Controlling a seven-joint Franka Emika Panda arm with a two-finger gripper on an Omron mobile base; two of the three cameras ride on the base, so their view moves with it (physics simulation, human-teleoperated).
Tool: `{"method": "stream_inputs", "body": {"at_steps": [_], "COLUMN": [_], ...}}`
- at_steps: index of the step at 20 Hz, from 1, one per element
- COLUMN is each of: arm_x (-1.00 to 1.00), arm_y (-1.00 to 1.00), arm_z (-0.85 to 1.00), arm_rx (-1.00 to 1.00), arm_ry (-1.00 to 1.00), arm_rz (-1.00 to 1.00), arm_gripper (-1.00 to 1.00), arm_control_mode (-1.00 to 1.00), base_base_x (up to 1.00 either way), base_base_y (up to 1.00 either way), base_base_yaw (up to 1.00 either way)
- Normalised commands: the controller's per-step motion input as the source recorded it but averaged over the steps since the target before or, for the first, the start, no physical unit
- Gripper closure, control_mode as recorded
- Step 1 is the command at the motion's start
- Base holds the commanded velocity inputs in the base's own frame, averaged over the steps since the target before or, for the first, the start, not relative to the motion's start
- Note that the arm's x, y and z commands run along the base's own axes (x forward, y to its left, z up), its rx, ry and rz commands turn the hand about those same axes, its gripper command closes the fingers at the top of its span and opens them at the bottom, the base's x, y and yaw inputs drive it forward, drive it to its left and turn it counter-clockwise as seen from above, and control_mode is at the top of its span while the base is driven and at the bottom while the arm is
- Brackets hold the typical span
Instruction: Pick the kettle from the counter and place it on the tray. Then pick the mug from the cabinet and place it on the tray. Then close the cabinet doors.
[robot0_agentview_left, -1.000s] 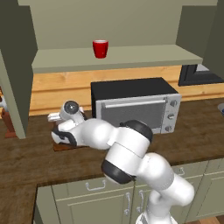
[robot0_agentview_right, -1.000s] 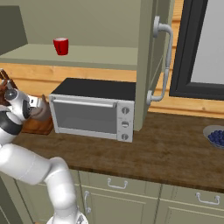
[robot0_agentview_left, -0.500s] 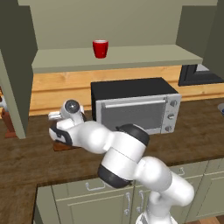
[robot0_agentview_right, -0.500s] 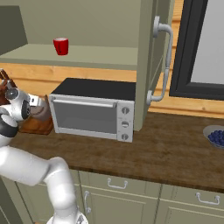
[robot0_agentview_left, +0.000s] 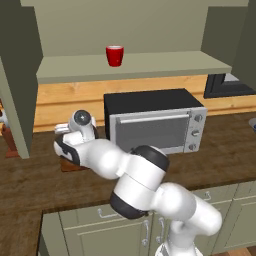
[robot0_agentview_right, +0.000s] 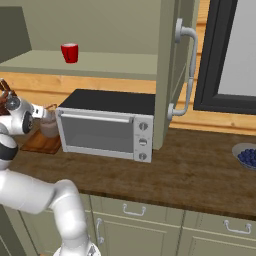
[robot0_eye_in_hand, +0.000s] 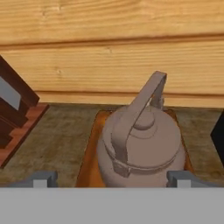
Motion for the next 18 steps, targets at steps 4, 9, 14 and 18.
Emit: {"method": "stream_inputs", "body": {"at_steps": [4,9,14,18], "arm_x": [-0.02,-0.27,-0.42,-0.45], "arm_y": [0.04,0.0,-0.14,-0.23], "arm_z": [0.08,0.2,0.26,0.28], "arm_rx": [0.0,0.0,0.0,0.0], "arm_ry": [-0.02,0.0,0.0,0.0], "arm_rz": [0.0,0.0,0.04,0.11], "arm_gripper": [-1.0,-1.0,-1.0,-1.0], "arm_control_mode": [-1.0,-1.0,-1.0,-1.0], "base_base_x": [0.0,0.0,0.0,0.0], "base_base_y": [0.0,0.0,0.0,0.0], "base_base_yaw": [0.0,0.0,0.0,0.0]}}
